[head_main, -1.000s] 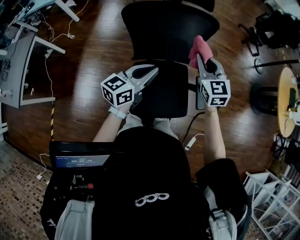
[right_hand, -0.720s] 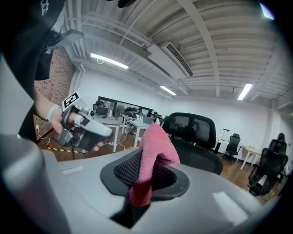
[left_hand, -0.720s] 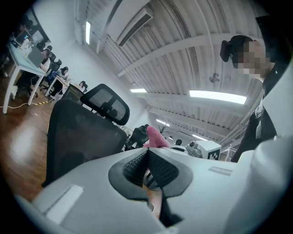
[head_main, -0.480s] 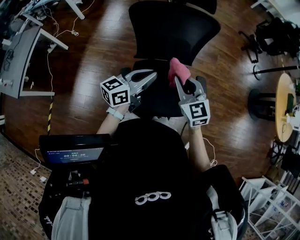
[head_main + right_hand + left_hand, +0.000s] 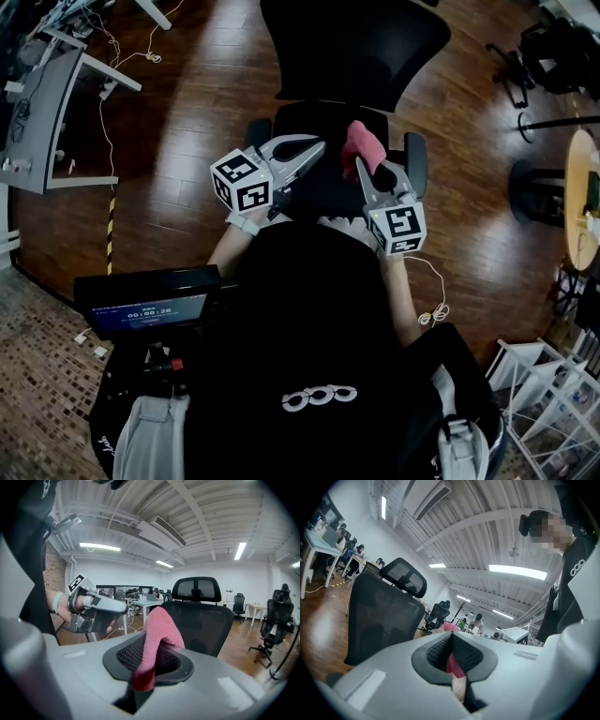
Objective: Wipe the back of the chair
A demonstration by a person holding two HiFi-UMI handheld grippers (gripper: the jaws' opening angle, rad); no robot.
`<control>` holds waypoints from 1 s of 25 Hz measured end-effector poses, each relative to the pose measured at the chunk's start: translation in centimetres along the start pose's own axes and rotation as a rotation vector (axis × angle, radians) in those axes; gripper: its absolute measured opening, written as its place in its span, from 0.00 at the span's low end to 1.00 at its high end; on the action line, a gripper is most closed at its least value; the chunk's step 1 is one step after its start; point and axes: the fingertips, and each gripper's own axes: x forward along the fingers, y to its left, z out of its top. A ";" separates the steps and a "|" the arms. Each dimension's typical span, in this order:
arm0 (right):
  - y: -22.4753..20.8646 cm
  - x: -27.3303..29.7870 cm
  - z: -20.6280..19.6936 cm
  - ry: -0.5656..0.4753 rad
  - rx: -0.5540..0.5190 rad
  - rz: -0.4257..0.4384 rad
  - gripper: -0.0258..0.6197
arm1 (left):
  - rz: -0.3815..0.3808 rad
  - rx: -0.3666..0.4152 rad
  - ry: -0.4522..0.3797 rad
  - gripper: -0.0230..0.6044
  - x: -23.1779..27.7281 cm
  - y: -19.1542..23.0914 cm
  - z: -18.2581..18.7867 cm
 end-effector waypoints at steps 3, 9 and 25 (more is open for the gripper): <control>-1.0 -0.2 0.4 -0.008 0.001 -0.021 0.10 | 0.008 0.009 -0.001 0.02 0.1 0.1 0.1; -1.6 -0.5 0.3 -0.003 0.008 -0.033 0.10 | 0.037 0.025 0.006 0.02 0.3 0.2 -0.1; -1.0 -0.4 -0.6 0.017 0.025 -0.017 0.10 | 0.062 0.019 0.013 0.02 -0.2 0.6 -0.6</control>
